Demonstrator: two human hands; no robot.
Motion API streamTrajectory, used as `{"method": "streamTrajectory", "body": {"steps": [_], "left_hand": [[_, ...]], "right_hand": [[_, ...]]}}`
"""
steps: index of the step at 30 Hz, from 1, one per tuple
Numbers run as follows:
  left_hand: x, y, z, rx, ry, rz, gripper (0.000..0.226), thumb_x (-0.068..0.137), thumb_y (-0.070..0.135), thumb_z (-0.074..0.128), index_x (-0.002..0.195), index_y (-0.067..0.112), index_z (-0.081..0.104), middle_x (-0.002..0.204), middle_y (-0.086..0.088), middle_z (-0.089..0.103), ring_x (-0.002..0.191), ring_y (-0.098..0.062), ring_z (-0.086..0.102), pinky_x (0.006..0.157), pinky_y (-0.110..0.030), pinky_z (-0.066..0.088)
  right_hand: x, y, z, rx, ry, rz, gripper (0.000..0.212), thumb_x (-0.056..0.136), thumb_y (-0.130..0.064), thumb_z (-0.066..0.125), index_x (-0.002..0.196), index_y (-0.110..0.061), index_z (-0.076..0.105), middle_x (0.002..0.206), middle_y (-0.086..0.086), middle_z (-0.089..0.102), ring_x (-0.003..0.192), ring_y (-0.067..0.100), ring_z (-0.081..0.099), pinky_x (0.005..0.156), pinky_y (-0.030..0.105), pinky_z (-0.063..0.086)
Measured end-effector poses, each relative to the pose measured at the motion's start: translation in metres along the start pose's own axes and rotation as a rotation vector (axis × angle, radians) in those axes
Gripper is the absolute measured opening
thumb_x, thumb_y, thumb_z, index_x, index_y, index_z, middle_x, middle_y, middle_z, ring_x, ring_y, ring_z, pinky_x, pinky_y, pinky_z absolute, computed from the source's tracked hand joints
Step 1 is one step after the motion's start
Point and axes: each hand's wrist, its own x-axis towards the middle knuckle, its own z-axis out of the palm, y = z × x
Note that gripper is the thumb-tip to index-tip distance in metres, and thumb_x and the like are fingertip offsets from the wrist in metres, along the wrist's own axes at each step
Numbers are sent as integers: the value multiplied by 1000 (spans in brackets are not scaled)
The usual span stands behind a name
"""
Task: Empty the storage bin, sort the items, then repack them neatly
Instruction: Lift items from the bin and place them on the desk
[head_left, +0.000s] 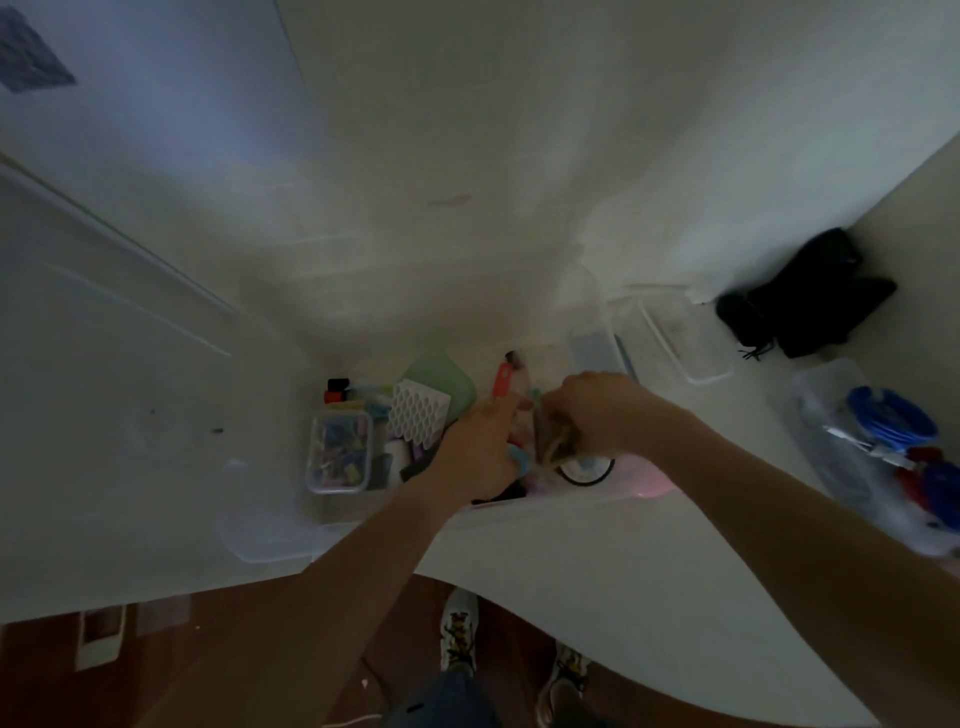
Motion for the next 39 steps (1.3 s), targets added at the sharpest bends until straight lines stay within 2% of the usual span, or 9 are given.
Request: {"method": "streamTrajectory", "body": {"steps": [4,9,12,17,19,22,27,33,39], "left_hand": [[22,2,14,113,-108,99,58,75,8,69,129,16,50,115,-12,62,101,-29,62,79,-30,51],[50,0,42,423,-138,329,82,70,35,79,137,26,33,136,-7,51,118,-29,53,89,-41,53],[56,2,54,569,-125,432,75,73,40,77,133,19,37,129,-4,53,111,-26,57,83,-35,52],[58,13,44,445,-29,435,70,70,54,74,125,20,49,117,-1,61,102,-25,62,94,-43,48],[49,21,26,308,85,390,71,63,54,80,121,21,55,114,2,65,101,-23,63,99,-41,45],[35,47,-15,136,223,298,73,59,48,89,121,24,59,114,6,67,100,-16,65,88,-21,47],[12,135,-56,-11,491,345,66,58,56,88,110,23,64,103,9,65,96,-10,63,83,-20,51],[37,245,6,-93,348,405,66,55,59,80,109,28,59,102,13,62,91,-6,60,80,-21,50],[88,243,143,146,136,281,74,54,51,82,113,26,45,104,4,57,95,-19,60,78,-31,50]], "right_hand": [[-7,11,-14,120,97,34,8,85,-26,63,92,-24,59,97,4,67,96,25,61,69,25,38],[-40,27,-34,358,362,177,24,87,-19,58,109,-27,55,89,0,67,81,24,62,69,30,45],[-73,44,-31,660,436,298,28,88,-14,58,110,-32,56,77,-6,65,66,20,64,62,28,49],[-113,68,0,1305,494,475,32,85,7,56,100,-19,66,82,15,73,69,29,73,64,40,61],[-127,77,12,1425,549,517,25,86,7,58,102,-10,66,87,18,72,74,27,73,65,37,61],[-145,91,26,1604,563,514,20,86,8,59,102,-3,66,87,15,73,79,22,74,72,32,61],[-172,107,40,1713,534,591,12,92,1,55,98,-1,66,91,14,71,82,23,68,72,32,59],[-219,129,86,1831,613,784,8,91,-8,50,97,-5,55,85,17,57,72,27,58,62,37,52],[-243,133,140,1866,562,985,24,93,0,49,116,-6,45,100,21,57,74,29,61,70,43,56]]}}
